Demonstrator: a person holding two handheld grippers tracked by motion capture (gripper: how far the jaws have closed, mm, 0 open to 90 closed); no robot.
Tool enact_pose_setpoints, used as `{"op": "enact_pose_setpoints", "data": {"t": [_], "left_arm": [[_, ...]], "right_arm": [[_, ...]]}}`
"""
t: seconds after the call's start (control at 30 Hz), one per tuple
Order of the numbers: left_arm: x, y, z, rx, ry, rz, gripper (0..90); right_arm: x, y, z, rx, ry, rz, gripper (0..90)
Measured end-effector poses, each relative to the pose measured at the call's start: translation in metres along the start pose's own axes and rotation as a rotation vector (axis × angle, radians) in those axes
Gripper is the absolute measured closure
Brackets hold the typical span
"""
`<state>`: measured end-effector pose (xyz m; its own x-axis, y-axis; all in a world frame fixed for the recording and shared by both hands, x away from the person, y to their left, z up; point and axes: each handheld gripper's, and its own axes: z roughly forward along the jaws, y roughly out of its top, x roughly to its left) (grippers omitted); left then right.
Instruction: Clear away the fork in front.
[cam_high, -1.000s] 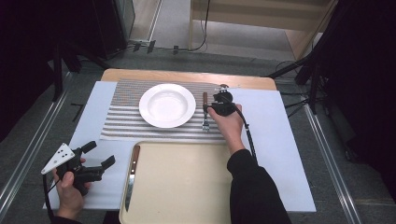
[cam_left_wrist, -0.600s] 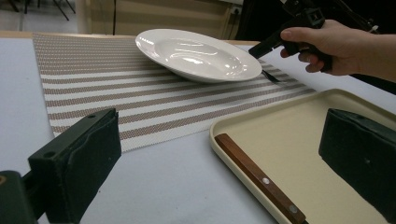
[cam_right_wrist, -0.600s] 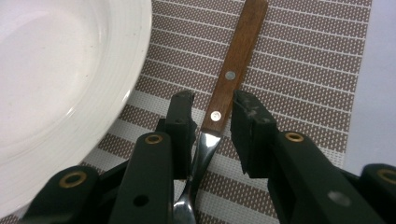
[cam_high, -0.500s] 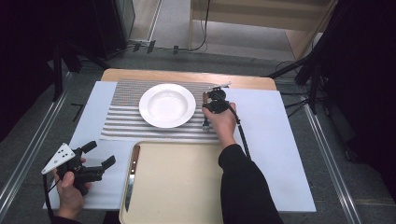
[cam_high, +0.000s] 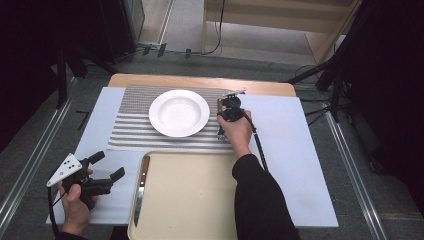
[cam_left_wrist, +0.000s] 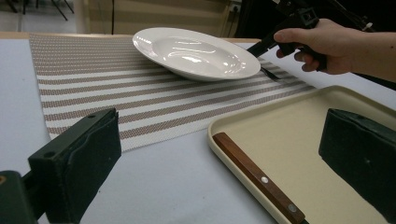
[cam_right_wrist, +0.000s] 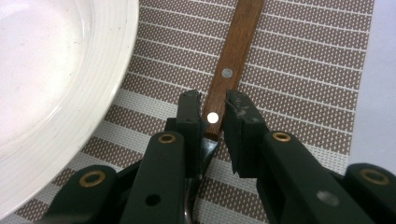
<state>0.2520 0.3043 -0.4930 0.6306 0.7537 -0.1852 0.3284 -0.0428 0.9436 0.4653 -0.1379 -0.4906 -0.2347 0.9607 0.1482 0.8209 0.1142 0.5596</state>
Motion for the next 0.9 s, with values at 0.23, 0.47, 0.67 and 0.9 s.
{"op": "enact_pose_setpoints", "data": {"t": [0.23,0.47,0.67,0.9], "left_arm": [[0.0,0.0,0.0,0.003,-0.006,0.001,0.0],[0.0,0.0,0.0,0.005,-0.005,0.004,0.0],[0.0,0.0,0.0,0.006,-0.005,0.005,0.0],[0.0,0.0,0.0,0.005,-0.005,0.004,0.0]], "right_arm": [[-0.002,0.0,-0.004,0.01,0.007,-0.005,81.4],[-0.005,0.002,-0.004,0.005,0.019,0.021,66.9],[-0.001,0.004,0.006,0.029,-0.014,0.011,66.9],[0.002,0.004,0.005,0.023,-0.047,-0.018,73.0]]}}
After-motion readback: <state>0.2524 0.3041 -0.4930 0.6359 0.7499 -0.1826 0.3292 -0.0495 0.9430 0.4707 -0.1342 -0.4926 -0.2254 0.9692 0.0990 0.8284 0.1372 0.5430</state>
